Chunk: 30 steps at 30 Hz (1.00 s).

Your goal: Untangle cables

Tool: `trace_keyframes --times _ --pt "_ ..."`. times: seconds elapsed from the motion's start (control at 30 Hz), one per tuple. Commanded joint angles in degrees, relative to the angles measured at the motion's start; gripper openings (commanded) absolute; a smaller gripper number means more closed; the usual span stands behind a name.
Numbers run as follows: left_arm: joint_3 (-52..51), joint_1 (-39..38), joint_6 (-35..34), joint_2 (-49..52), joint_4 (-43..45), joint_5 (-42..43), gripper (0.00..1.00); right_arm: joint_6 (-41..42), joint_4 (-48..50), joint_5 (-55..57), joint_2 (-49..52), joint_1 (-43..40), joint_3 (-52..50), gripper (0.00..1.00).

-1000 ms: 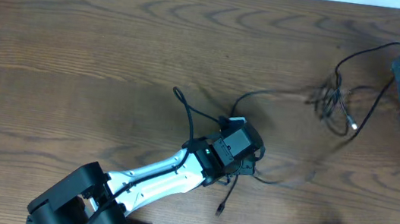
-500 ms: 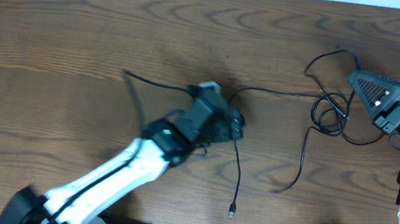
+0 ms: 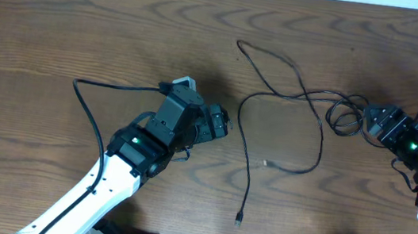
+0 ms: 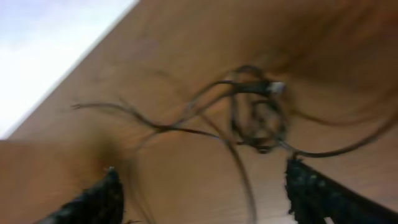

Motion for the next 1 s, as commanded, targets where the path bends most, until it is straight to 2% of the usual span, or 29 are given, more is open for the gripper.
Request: trace_keyframes --times 0.0,0.17,0.37,0.5,0.53,0.6,0.63,0.7,0.73,0.9,0.97 --pt "-0.07 0.24 1.4 -0.55 -0.13 -0.76 0.98 -2.75 -0.74 8.22 4.44 0.07 0.31 0.84" --pt "-0.07 0.24 1.4 -0.55 -0.13 -0.76 0.98 -1.99 0.85 6.14 13.86 0.57 0.31 0.86" --pt "-0.07 0.24 1.4 -0.55 -0.13 -0.76 0.98 1.84 7.8 6.25 25.31 3.85 0.31 0.86" --pt "-0.07 0.24 1.4 -0.55 -0.13 -0.76 0.98 1.97 12.44 6.23 30.32 5.92 0.31 0.8" --pt "-0.07 0.24 1.4 -0.55 -0.13 -0.76 0.98 1.95 13.6 6.12 31.34 6.43 0.31 0.76" --pt "-0.07 0.24 1.4 -0.52 -0.13 -0.76 0.98 1.27 14.95 4.81 32.44 7.15 0.31 0.58" --pt "-0.07 0.24 1.4 -0.55 -0.13 -0.76 0.98 0.5 15.28 3.06 32.7 7.48 0.31 0.46" --pt "-0.07 0.24 1.4 -0.55 -0.13 -0.76 0.98 -1.6 15.72 -3.23 32.54 8.22 0.33 0.07" --pt "-0.07 0.24 1.4 -0.55 -0.13 -0.76 0.98 -2.38 15.87 -5.09 32.35 8.2 0.35 0.01" --pt "-0.07 0.24 1.4 -0.55 -0.13 -0.28 0.98 -2.78 15.37 -4.11 29.94 6.99 0.37 0.01" --pt "-0.07 0.24 1.42 -0.52 -0.15 -0.31 0.98 -2.82 15.87 -10.71 27.12 6.54 0.42 0.01"
